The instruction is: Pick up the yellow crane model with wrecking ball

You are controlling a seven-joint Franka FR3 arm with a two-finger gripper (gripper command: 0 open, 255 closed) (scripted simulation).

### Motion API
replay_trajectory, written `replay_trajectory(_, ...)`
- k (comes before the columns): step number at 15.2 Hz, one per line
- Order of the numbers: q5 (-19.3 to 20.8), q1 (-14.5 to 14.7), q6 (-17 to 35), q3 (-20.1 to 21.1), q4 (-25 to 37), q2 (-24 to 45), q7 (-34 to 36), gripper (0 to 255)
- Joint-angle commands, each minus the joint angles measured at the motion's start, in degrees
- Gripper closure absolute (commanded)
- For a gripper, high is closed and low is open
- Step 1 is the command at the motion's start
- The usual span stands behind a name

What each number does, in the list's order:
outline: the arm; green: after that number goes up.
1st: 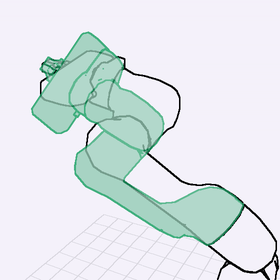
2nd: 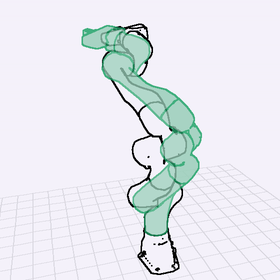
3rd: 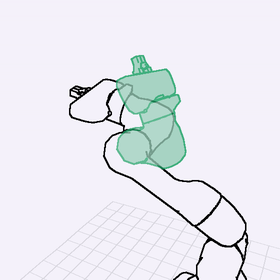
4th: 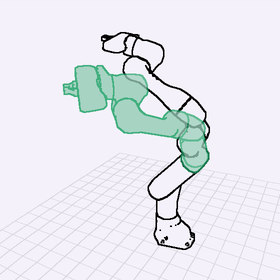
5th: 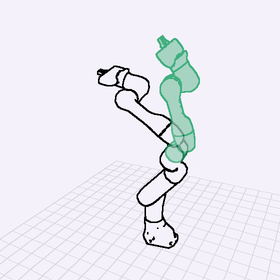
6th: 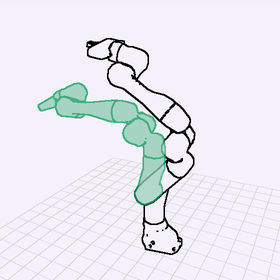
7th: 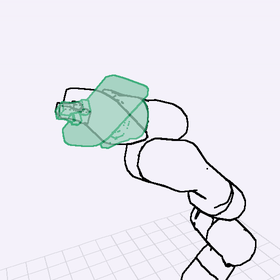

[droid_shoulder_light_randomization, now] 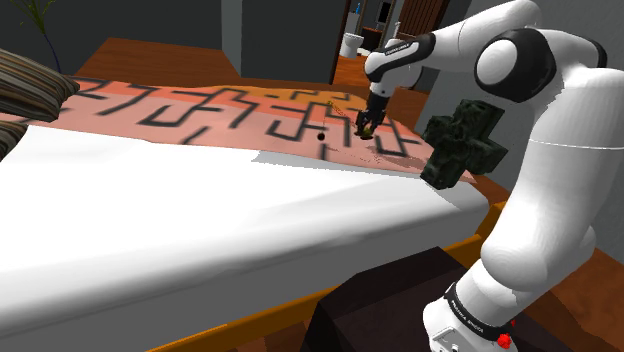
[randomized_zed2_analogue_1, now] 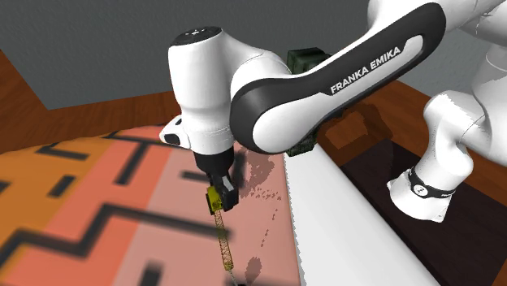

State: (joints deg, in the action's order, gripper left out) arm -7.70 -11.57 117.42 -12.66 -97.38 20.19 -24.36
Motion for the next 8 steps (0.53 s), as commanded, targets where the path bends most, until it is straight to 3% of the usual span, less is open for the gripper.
replay_trajectory(1, 0.2, 0.0, -1.6, -0.1, 1.2, -0.3, 0.2, 255)
replay_trajectory(8, 0.6, 0.0, -5.1, -0.2, 3.8, -1.4, 0.6, 255)
